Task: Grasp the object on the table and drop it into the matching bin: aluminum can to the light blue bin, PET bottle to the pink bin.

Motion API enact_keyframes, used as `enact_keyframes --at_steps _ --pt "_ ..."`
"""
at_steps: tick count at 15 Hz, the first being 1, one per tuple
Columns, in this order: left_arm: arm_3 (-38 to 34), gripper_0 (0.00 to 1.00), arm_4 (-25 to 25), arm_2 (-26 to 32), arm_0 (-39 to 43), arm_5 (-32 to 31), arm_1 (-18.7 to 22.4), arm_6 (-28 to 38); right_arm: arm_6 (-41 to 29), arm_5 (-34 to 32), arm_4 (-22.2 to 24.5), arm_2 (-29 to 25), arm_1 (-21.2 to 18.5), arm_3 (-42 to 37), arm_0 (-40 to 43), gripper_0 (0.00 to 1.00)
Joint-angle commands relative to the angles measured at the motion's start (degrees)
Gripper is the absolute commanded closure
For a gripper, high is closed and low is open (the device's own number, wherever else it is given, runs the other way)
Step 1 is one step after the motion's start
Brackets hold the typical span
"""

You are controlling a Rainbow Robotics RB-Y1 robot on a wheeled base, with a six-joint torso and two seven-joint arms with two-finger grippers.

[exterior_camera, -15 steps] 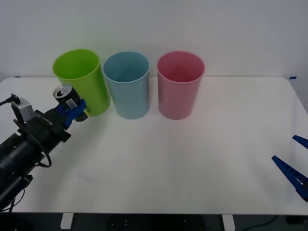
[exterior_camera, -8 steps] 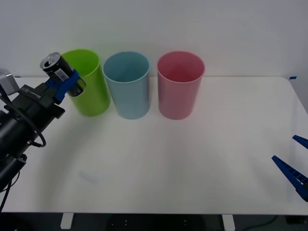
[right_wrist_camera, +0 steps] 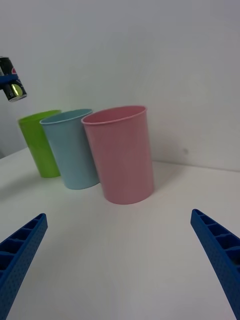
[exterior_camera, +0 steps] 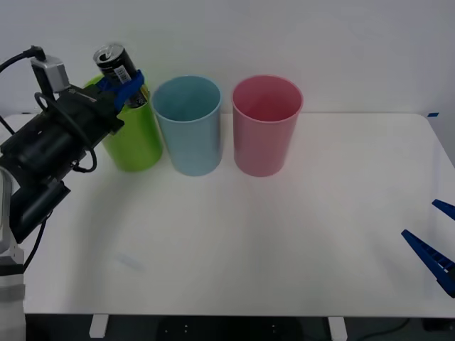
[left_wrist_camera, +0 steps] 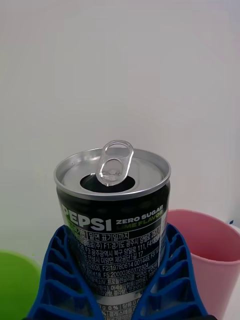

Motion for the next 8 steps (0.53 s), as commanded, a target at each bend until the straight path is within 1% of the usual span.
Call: enact_keyframes --at_steps 1,3,5,8 --pt "6.7 1.00 -3.4 -1.4 -6.3 0.2 0.0 -0.2 0.0 0.0 0.0 0.0 0.0 0.0 0.0 0.00" --pt "12.1 1.00 -6.7 -1.7 -11.1 0.4 -1.3 -0.8 0.0 0.0 0.0 0.0 0.0 0.0 0.0 0.00" --pt "16.5 1.00 -10.6 -0.9 -15.1 0.5 -3.7 -1.4 0.0 0.0 0.0 0.0 0.0 0.0 0.0 0.00" --pt "19.9 1.00 -14.5 -0.4 -18.2 1.9 -6.0 -2.2 0.0 0.0 0.0 0.0 0.0 0.0 0.0 0.00"
